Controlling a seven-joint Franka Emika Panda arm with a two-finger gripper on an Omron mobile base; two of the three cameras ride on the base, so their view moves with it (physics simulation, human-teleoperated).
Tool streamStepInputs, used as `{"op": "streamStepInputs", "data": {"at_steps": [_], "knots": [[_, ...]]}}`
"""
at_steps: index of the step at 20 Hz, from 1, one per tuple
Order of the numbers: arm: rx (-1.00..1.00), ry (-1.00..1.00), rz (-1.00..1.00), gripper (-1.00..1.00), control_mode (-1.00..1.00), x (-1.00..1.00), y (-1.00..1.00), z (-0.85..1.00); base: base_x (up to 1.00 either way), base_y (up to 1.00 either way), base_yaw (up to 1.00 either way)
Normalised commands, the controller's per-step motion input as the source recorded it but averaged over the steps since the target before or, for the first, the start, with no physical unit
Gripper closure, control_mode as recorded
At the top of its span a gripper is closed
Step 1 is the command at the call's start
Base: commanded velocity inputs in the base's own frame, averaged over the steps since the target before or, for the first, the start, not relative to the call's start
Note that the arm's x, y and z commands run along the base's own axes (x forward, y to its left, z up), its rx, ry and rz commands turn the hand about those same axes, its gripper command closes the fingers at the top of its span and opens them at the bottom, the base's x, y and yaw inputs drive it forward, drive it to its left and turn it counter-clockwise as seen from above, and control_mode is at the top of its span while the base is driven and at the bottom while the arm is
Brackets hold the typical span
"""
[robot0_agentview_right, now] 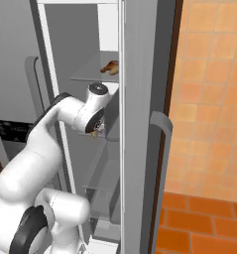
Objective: Place one sweet potato and one chicken drumstick in each tupperware on the nearby counter, to pack two identical lunches.
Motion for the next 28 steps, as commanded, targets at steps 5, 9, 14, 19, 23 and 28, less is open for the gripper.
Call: {"op": "streamStepInputs", "data": {"at_steps": [5,9,14,19,23,28], "knots": [[-0.07,0.23,-0.25,1.0,-1.0,-0.89,0.24,0.61,0.0,0.0,0.0],[-0.02,0.08,-0.06,1.0,-1.0,-1.0,0.06,0.13,0.0,0.0,0.0],[0.0,0.0,0.0,1.0,-1.0,-0.88,0.04,0.0,0.0,0.0,0.0],[0.0,-0.02,0.0,1.0,1.0,-0.31,0.06,0.0,-0.21,0.55,0.0],[0.0,0.0,0.0,1.0,1.0,0.0,0.0,0.0,-0.01,1.0,0.0],[0.0,0.0,0.0,1.0,1.0,0.0,0.0,0.0,0.0,1.0,0.0]]}}
